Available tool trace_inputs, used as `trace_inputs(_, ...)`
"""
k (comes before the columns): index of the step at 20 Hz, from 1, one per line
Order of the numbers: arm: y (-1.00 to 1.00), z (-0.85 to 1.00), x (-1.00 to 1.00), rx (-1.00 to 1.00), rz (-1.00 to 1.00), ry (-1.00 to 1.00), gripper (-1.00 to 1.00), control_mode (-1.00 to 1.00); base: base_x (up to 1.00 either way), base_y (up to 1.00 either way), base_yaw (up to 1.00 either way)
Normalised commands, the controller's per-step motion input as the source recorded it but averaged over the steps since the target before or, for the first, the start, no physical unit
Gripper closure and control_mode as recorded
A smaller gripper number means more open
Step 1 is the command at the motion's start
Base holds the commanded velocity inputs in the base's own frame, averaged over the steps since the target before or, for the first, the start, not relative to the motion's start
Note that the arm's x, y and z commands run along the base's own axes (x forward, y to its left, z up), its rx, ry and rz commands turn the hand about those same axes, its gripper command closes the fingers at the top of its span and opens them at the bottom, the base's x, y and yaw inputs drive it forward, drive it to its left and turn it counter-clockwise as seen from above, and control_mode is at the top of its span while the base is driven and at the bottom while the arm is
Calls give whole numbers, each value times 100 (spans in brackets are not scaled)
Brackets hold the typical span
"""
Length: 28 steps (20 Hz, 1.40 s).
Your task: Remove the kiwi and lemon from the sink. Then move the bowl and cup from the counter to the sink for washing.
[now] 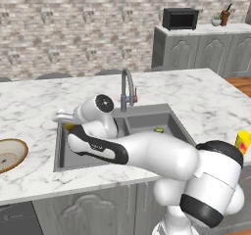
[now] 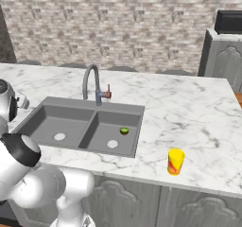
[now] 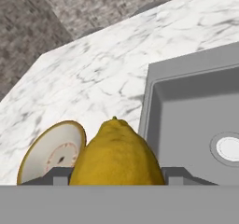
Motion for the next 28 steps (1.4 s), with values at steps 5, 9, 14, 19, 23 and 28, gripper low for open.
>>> trace_inputs(5,25,-6,16,0,0,4,100,-100,0,0,0)
trace_inputs(9,25,-8,14,0,0,2,100,-100,0,0,0)
trace_inputs(14,22,-11,19,0,0,0,100,-100,0,0,0)
trace_inputs(19,18,-15,24,0,0,1,100,-100,0,0,0)
trace_inputs(23,11,-16,27,0,0,4,100,-100,0,0,0)
trace_inputs(28,16,-11,25,0,0,4,100,-100,0,0,0)
